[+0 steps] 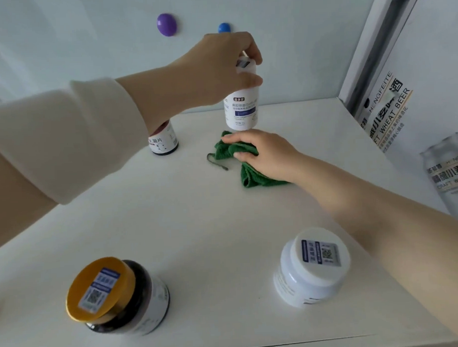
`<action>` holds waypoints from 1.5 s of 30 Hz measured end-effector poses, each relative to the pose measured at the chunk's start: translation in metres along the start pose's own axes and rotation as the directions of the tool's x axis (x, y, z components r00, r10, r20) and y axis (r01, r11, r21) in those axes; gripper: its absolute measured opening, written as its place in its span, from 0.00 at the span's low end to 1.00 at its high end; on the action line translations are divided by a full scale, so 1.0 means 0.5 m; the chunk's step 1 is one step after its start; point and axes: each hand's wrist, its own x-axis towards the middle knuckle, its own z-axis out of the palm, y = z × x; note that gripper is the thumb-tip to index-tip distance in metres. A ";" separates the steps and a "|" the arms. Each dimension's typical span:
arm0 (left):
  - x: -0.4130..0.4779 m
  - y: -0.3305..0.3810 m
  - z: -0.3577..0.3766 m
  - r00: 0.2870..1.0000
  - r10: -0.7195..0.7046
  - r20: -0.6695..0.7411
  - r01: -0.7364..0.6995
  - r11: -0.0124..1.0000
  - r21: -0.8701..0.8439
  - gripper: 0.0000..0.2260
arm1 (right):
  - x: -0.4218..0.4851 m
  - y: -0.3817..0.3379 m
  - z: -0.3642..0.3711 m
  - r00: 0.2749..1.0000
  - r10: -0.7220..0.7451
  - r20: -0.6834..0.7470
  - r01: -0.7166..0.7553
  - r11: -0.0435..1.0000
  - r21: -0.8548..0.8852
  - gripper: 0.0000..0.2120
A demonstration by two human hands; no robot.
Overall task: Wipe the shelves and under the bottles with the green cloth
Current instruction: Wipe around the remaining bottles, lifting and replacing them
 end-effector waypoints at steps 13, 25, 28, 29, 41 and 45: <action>-0.020 -0.001 0.069 0.990 0.011 0.137 -0.007 1.000 -0.026 0.16 | -0.148 -0.002 -0.047 0.900 -0.228 0.372 0.151 0.963 0.225 0.19; -0.014 0.047 0.122 0.985 0.100 0.140 -0.100 0.995 -0.012 0.15 | -0.360 0.071 -0.120 0.985 0.171 0.001 -0.170 0.978 0.122 0.20; -0.027 0.060 0.123 0.984 0.082 0.158 -0.083 0.997 0.002 0.20 | -0.426 0.036 -0.104 0.985 0.172 0.029 -0.174 0.974 0.142 0.21; -0.037 0.069 0.118 0.985 0.076 0.153 -0.076 0.997 -0.007 0.21 | -0.450 0.024 -0.100 0.984 0.168 0.058 -0.175 0.974 0.145 0.21; -0.339 0.189 0.070 0.973 0.021 0.228 0.046 0.958 -0.283 0.26 | -0.428 0.058 -0.104 0.746 0.451 -0.491 -0.425 0.889 0.172 0.15; -0.369 0.178 0.109 0.981 -0.060 0.183 0.110 0.955 -0.277 0.15 | -0.431 0.053 -0.078 0.849 0.362 -0.385 -0.401 0.916 -0.023 0.18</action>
